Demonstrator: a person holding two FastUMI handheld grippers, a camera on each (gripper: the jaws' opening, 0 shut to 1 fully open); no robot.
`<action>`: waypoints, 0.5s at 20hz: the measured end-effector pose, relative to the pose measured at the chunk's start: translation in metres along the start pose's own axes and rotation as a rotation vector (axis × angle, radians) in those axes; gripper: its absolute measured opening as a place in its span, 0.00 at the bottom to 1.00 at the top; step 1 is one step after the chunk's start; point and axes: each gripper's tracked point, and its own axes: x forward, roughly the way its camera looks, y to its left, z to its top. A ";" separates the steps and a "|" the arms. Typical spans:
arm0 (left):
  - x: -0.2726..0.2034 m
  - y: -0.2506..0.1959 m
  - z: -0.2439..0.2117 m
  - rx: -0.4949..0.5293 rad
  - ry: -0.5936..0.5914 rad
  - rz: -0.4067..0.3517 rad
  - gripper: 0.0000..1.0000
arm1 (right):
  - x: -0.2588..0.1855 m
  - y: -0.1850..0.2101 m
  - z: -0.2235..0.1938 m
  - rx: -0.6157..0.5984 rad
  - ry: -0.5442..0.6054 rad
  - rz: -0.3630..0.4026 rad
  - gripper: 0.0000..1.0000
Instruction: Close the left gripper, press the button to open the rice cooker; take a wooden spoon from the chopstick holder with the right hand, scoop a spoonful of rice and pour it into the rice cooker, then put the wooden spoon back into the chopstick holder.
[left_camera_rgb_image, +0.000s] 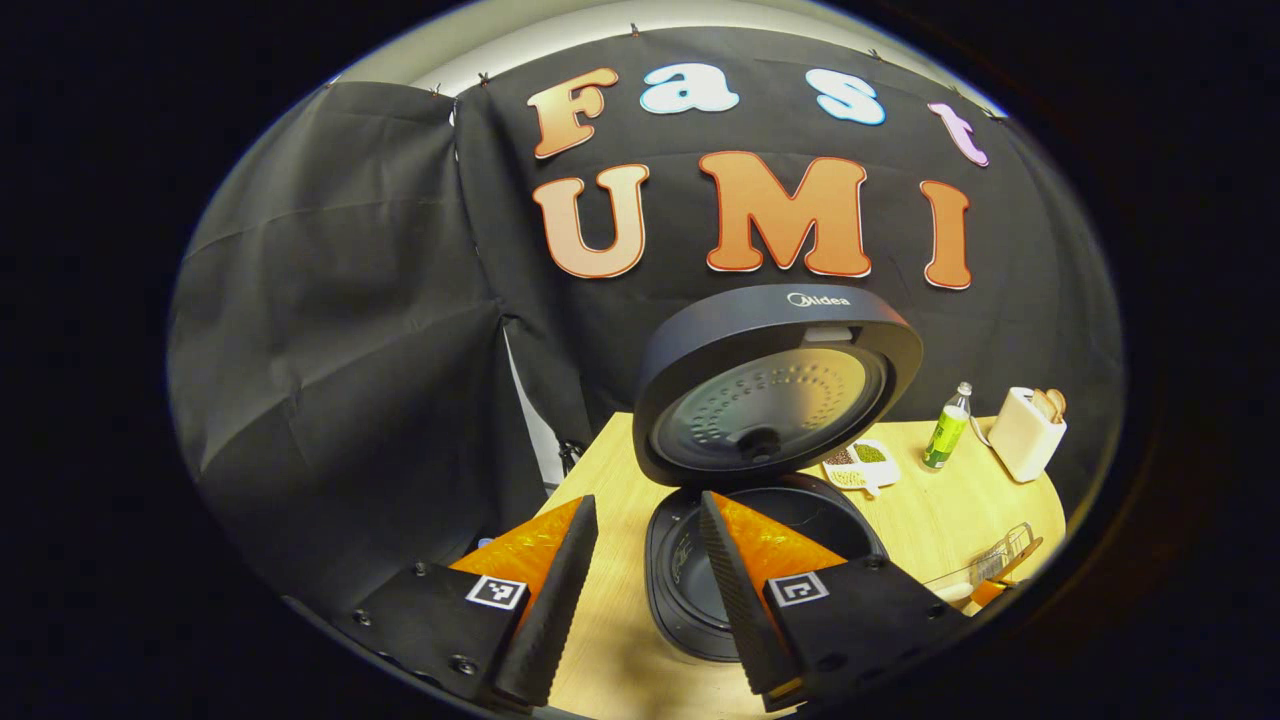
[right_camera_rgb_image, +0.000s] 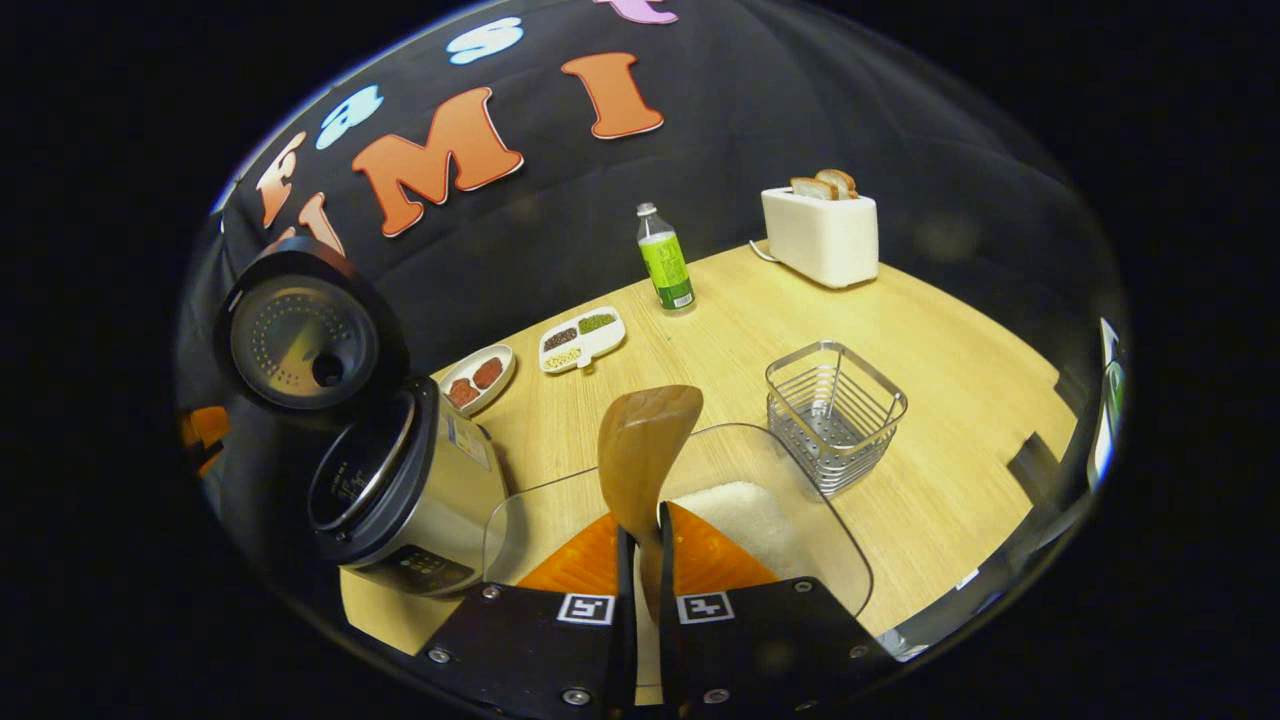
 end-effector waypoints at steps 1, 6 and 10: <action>0.000 0.002 0.000 0.000 0.000 0.003 0.68 | 0.001 0.004 -0.002 0.032 0.012 0.020 0.09; -0.002 0.003 -0.002 0.000 0.004 0.005 0.68 | 0.004 0.007 -0.004 0.145 0.065 0.083 0.09; -0.004 0.003 -0.003 0.001 0.011 0.008 0.68 | 0.008 0.008 -0.005 0.276 0.124 0.163 0.08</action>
